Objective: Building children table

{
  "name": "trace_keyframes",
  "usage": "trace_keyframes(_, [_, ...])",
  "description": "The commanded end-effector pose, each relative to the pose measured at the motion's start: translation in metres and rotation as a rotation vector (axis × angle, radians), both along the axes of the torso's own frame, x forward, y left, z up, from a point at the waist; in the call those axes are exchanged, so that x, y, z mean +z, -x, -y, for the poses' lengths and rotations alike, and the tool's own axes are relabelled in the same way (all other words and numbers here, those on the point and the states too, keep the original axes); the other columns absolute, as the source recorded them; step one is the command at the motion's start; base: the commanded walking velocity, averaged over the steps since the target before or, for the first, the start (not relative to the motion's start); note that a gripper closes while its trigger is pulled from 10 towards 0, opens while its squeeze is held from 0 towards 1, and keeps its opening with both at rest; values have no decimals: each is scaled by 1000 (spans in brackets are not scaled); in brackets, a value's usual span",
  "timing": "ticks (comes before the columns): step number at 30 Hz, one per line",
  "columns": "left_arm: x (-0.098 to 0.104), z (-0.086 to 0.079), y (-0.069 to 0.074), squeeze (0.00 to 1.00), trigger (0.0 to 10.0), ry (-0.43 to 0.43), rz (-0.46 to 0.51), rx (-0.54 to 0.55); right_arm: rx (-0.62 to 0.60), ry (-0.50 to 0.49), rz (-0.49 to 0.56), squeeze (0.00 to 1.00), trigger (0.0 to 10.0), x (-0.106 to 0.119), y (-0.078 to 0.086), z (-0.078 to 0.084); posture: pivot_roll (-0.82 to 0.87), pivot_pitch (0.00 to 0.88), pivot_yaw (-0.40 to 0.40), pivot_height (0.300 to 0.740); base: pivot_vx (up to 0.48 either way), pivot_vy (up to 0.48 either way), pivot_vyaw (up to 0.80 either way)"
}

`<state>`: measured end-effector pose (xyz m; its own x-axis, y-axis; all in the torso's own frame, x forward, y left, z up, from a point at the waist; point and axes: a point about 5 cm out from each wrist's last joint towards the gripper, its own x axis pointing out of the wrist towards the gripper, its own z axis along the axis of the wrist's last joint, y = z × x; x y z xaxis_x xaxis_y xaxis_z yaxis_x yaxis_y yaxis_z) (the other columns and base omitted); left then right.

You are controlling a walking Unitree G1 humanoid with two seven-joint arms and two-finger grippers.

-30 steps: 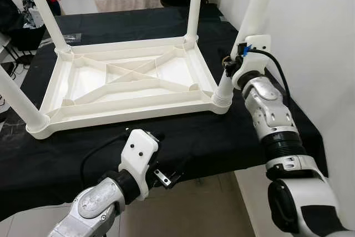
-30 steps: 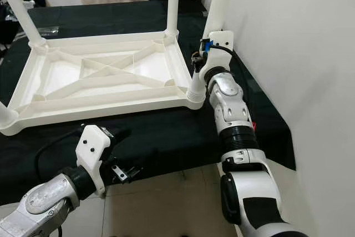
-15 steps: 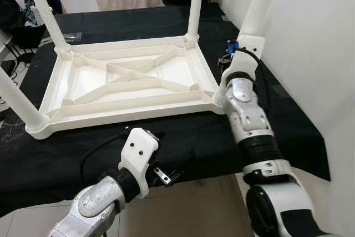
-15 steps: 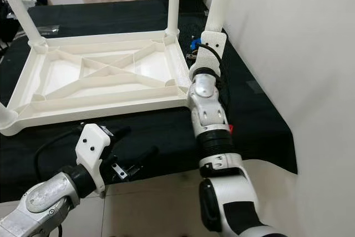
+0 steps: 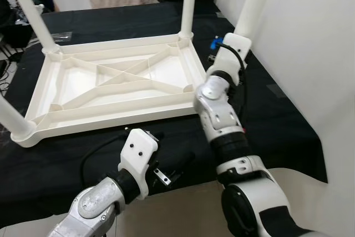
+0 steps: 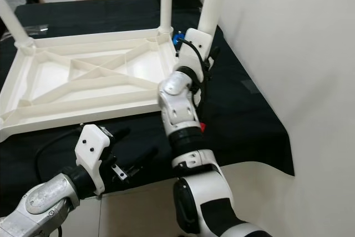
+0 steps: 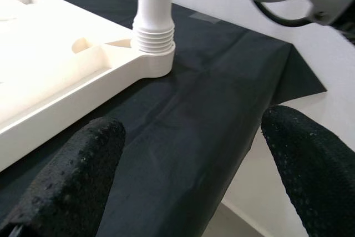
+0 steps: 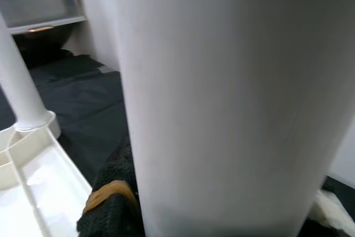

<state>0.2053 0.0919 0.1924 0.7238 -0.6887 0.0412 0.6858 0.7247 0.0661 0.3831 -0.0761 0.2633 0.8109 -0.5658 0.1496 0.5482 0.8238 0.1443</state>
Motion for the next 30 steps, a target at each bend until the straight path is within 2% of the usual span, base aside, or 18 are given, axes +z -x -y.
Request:
trace_keyframes(1, [0, 7, 7, 0, 10000, 25, -18, -44, -21, -61, -258, 0, 10000, -56, 3, -10, 124, 201, -41, 740, 0, 0, 0])
trace_keyframes(6, [1, 13, 13, 0, 10000, 54, -32, -81, -61, -93, -274, 0, 10000, -51, 5, -24, 128, 209, -43, 740, 0, 0, 0])
trace_keyframes(13, [0, 17, 17, 0, 10000, 67, -46, -118, -153, -131, -281, 0, 10000, -46, 9, -34, 130, 216, -46, 740, 0, 0, 0])
trace_keyframes(15, [0, 18, 17, 0, 10000, 68, -47, -116, -152, -154, -278, 0, 10000, -45, 9, -38, 132, 217, -43, 740, 0, 0, 0])
trace_keyframes(22, [-1, 17, 16, 0, 10000, 69, -50, -108, -129, -146, -256, 0, 10000, -39, 7, -41, 130, 217, -46, 740, 0, 0, 0])
trace_keyframes(27, [-1, 14, 13, 0, 10000, 59, -44, -82, -70, -127, -234, 0, 10000, -41, 7, -43, 125, 214, -47, 740, 0, 0, 0])
trace_keyframes(28, [-2, 14, 13, 0, 10000, 58, -44, -80, -62, -132, -230, 769, 10000, -42, 7, -44, 128, 215, -45, 740, 0, 0, 0])
trace_keyframes(29, [-2, 14, 13, 0, 10000, 58, -44, -80, -46, -137, -224, 1000, 10000, -41, 6, -44, 126, 215, -47, 740, 0, 0, 0])
trace_keyframes(30, [-2, 14, 12, 0, 10000, 59, -44, -76, -30, -147, -221, 1000, 10000, -41, 5, -44, 126, 215, -47, 740, 0, 0, 0])
